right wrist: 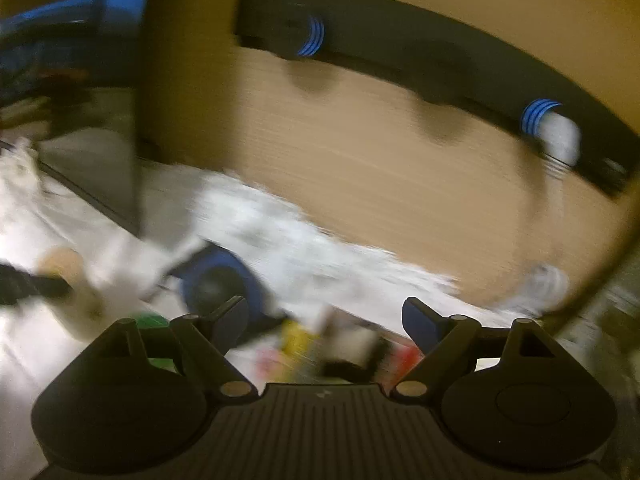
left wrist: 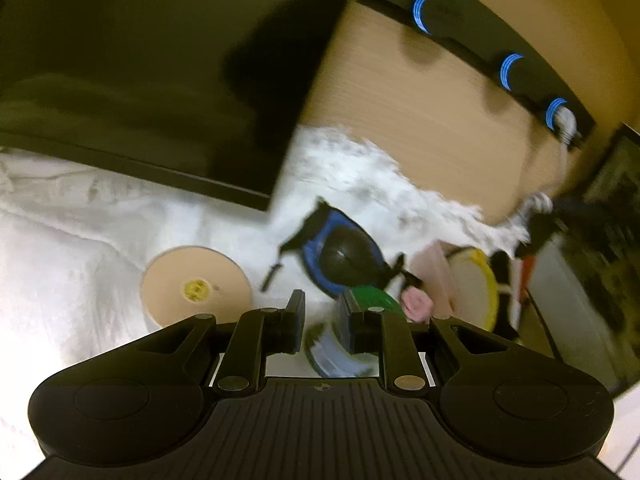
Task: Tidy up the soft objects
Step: 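Grasp the blue-and-black knee pad on the cloth with the left gripper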
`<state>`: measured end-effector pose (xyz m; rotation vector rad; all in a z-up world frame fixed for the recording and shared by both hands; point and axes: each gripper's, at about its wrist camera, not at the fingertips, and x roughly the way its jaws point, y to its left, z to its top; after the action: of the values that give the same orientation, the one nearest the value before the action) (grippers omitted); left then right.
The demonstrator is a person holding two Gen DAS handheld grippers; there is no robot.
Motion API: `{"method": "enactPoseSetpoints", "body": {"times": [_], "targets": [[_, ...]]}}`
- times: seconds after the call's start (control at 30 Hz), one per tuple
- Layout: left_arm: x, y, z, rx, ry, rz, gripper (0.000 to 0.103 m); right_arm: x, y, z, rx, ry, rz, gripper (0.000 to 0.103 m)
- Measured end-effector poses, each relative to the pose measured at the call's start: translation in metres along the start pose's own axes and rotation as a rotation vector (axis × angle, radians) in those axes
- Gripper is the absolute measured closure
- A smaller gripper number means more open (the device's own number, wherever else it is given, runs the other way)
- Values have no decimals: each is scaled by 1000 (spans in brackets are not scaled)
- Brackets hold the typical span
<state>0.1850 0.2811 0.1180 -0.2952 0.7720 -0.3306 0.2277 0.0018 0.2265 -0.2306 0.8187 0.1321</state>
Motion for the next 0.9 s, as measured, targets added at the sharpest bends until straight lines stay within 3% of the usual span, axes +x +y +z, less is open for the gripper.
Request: {"method": "enactPoseSetpoints", "body": {"times": [0.1, 0.17, 0.3, 0.57, 0.67, 0.73, 0.9], "targets": [[-1, -3, -4, 35, 24, -49, 82, 19, 11, 18, 56, 72, 93, 18], [-3, -2, -6, 48, 30, -68, 82, 33, 13, 22, 87, 124, 112, 18], [-5, -2, -7, 49, 39, -96, 82, 41, 12, 12, 104, 166, 40, 21], [21, -40, 23, 106, 105, -225, 82, -26, -29, -23, 192, 77, -56, 21], [49, -68, 49, 166, 178, -177, 80, -49, -30, -42, 135, 18, -81, 21], [74, -78, 66, 141, 238, -155, 80, -63, -28, -55, 72, -48, -51, 20], [130, -83, 79, 63, 318, 67, 79, -69, -40, -82, 117, -101, 51, 20]]}}
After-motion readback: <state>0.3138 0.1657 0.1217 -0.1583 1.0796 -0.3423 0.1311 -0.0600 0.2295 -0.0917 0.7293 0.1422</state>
